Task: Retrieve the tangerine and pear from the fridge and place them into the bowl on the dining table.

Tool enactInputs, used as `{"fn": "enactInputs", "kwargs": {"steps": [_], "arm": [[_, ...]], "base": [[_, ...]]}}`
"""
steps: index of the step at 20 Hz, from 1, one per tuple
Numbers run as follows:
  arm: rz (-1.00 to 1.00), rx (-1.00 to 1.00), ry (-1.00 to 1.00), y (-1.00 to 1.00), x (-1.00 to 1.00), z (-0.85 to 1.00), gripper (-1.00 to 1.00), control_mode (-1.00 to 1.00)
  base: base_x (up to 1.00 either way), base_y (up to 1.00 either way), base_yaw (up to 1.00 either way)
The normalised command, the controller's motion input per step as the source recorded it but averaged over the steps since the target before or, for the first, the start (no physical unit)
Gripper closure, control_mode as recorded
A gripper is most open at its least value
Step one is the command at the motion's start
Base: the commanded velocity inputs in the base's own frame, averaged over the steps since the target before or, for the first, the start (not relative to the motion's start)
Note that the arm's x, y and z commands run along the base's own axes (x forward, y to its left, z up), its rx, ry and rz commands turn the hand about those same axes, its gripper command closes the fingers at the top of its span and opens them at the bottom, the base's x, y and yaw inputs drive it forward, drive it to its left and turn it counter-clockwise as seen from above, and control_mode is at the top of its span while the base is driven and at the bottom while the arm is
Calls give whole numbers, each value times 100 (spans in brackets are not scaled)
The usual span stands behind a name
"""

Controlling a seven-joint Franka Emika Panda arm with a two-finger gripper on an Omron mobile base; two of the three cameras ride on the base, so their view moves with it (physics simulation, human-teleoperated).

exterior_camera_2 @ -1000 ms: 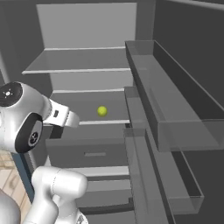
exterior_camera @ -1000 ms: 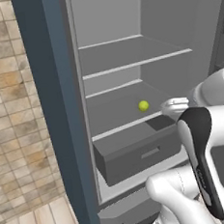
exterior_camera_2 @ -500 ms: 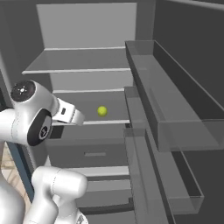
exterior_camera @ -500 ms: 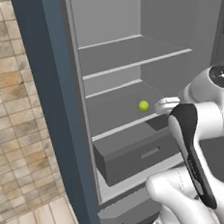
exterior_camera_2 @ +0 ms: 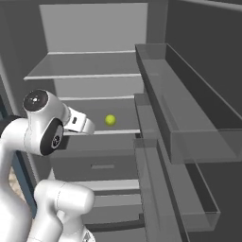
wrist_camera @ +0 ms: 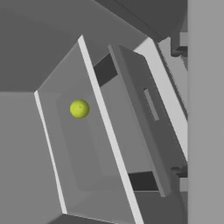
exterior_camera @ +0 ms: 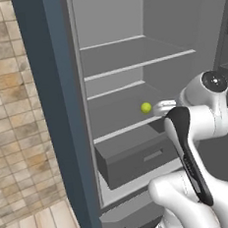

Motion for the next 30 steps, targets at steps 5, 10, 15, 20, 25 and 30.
{"fn": "enactInputs", "kwargs": {"steps": [5, 10, 15, 20, 25, 30], "arm": [[0, 0, 0, -1, 21, -14, -100, -100], [0, 0, 0, -5, 24, -11, -100, -100], [-1, 0, 5, -12, 20, 0, -100, -100], [-1, 0, 4, -8, 28, -1, -100, -100], [0, 0, 1, -4, 28, -8, -100, -100], [0, 0, 1, -6, 25, -15, -100, -100]], "base": [[0, 0, 0], [0, 0, 0], [0, 0, 0], [0, 0, 0], [0, 0, 0], [0, 0, 0]]}}
